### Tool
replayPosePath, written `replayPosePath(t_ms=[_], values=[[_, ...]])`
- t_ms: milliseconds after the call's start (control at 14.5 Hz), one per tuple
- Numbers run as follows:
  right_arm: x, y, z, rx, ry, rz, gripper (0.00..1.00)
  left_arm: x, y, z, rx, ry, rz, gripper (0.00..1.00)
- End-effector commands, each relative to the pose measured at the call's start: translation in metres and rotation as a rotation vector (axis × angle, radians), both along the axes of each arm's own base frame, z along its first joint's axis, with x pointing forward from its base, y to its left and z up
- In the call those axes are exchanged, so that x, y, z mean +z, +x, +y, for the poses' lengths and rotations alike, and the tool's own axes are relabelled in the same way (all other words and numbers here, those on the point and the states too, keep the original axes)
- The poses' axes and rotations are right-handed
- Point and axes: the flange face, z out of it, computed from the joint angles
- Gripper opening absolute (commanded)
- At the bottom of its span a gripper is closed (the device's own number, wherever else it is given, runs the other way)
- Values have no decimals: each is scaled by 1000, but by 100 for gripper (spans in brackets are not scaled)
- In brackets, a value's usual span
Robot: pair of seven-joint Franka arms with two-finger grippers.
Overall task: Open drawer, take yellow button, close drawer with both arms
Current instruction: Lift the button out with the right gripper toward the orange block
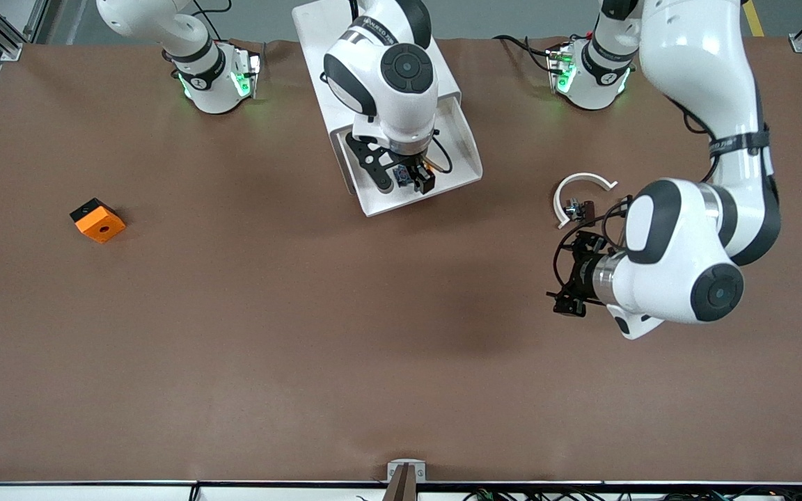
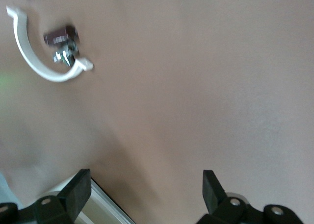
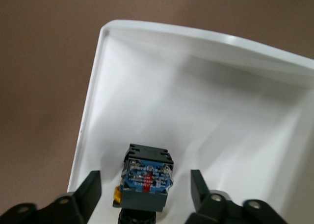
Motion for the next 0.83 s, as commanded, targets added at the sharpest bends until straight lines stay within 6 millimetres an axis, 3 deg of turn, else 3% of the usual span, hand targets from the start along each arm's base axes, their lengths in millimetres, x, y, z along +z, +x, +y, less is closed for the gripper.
replayPosePath(t_ms=[0, 207, 346, 553, 760], values=[[5, 7, -1, -16, -2, -6, 29, 17, -5, 3, -114, -11, -40, 100], [10, 11, -4, -16, 3, -11, 24, 29, -3, 8, -218, -20, -94, 100], [19, 26, -16, -47, 15, -8, 24, 40, 1, 9, -222, -25, -146, 100], [56, 52, -52, 4, -8, 44, 24, 42, 5, 7, -351, 26, -210, 100], [106, 79, -121, 173, 23, 114, 24, 39, 4, -2, -479, 14, -229, 100]])
